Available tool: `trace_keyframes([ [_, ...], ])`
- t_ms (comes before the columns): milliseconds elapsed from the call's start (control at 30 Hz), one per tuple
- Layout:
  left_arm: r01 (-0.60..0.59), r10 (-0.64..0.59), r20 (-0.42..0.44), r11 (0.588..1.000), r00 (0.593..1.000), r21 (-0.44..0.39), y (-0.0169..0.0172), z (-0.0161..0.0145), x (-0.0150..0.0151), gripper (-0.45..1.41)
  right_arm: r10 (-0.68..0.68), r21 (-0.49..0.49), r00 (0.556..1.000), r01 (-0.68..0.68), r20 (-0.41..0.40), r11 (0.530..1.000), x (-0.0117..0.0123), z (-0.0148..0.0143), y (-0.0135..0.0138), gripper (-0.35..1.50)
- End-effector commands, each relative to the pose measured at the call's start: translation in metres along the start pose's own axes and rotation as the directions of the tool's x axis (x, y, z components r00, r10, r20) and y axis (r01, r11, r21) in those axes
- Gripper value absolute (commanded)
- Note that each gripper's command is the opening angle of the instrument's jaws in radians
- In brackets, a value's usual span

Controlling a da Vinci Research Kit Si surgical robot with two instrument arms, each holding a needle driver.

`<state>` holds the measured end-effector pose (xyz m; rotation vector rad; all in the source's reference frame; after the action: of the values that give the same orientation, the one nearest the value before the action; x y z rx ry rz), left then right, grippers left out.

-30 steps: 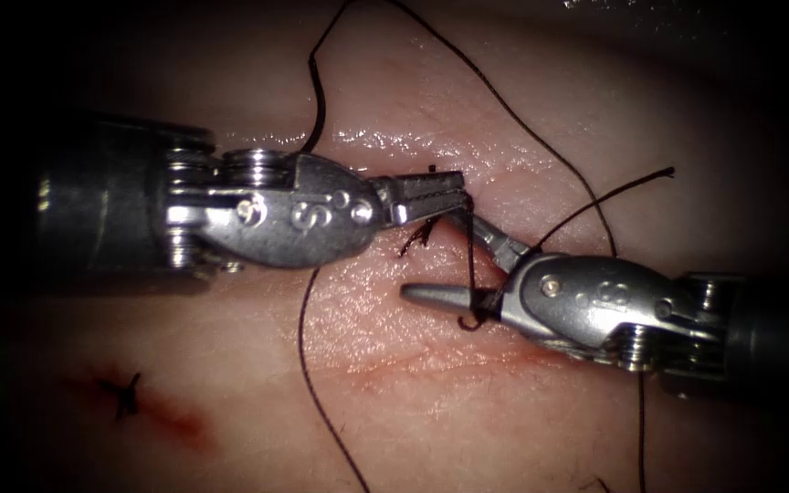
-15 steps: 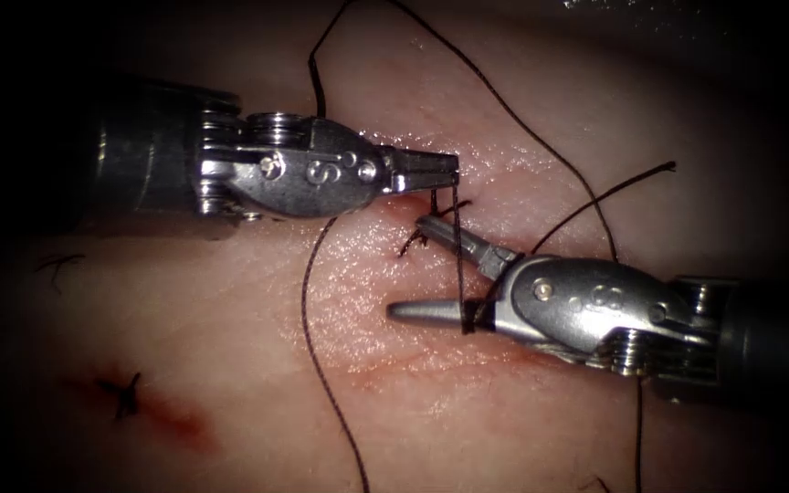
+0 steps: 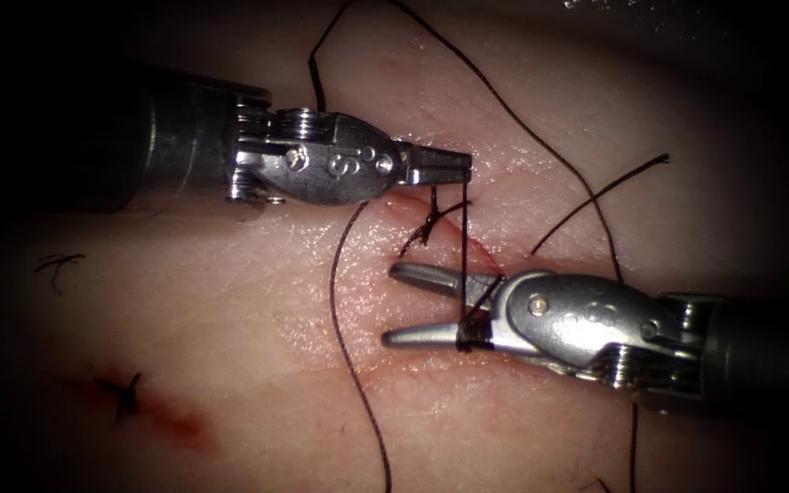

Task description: Wound Closure

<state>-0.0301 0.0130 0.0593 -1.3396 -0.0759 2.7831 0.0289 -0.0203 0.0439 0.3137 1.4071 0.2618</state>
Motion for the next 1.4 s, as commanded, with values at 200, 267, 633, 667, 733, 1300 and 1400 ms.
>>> trace_keyframes([
  [200, 0.018, -0.018, -0.003, 1.000, 1.000, -0.010, 0.0010, 0.0017, -0.0033, -0.45, 0.032, -0.028, 0.989, -0.036, -0.143, 0.999, 0.0005, -0.0008, 0.0005, 0.25],
  [267, 0.018, -0.018, -0.002, 1.000, 1.000, -0.009, 0.0017, 0.0021, -0.0038, -0.45, 0.028, -0.039, 0.987, -0.035, -0.161, 0.999, 0.0005, -0.0007, 0.0005, 0.27],
  [633, 0.031, -0.031, -0.007, 0.999, 0.999, -0.014, 0.0069, 0.0021, -0.0032, -0.45, 0.034, -0.154, 0.975, -0.069, -0.219, 0.986, 0.0003, -0.0010, 0.0014, 0.51],
  [667, 0.028, -0.028, -0.007, 0.999, 1.000, -0.018, 0.0074, 0.0018, -0.0030, -0.45, 0.038, -0.174, 0.972, -0.079, -0.231, 0.982, 0.0003, -0.0013, 0.0016, 0.54],
  [733, 0.030, -0.030, -0.015, 0.999, 0.999, -0.019, 0.0083, 0.0014, -0.0028, -0.45, 0.053, -0.201, 0.967, -0.105, -0.248, 0.974, 0.0003, -0.0016, 0.0019, 0.67],
  [1300, 0.000, 0.000, -0.041, 1.000, 0.999, -0.012, 0.0143, 0.0020, -0.0017, -0.45, 0.180, -0.334, 0.932, -0.285, -0.313, 0.898, -0.0001, -0.0027, 0.0034, 0.69],
  [1400, 0.000, 0.000, -0.041, 1.000, 0.999, -0.012, 0.0149, 0.0020, -0.0012, -0.45, 0.208, -0.384, 0.923, -0.329, -0.323, 0.863, -0.0006, -0.0034, 0.0039, 0.66],
])
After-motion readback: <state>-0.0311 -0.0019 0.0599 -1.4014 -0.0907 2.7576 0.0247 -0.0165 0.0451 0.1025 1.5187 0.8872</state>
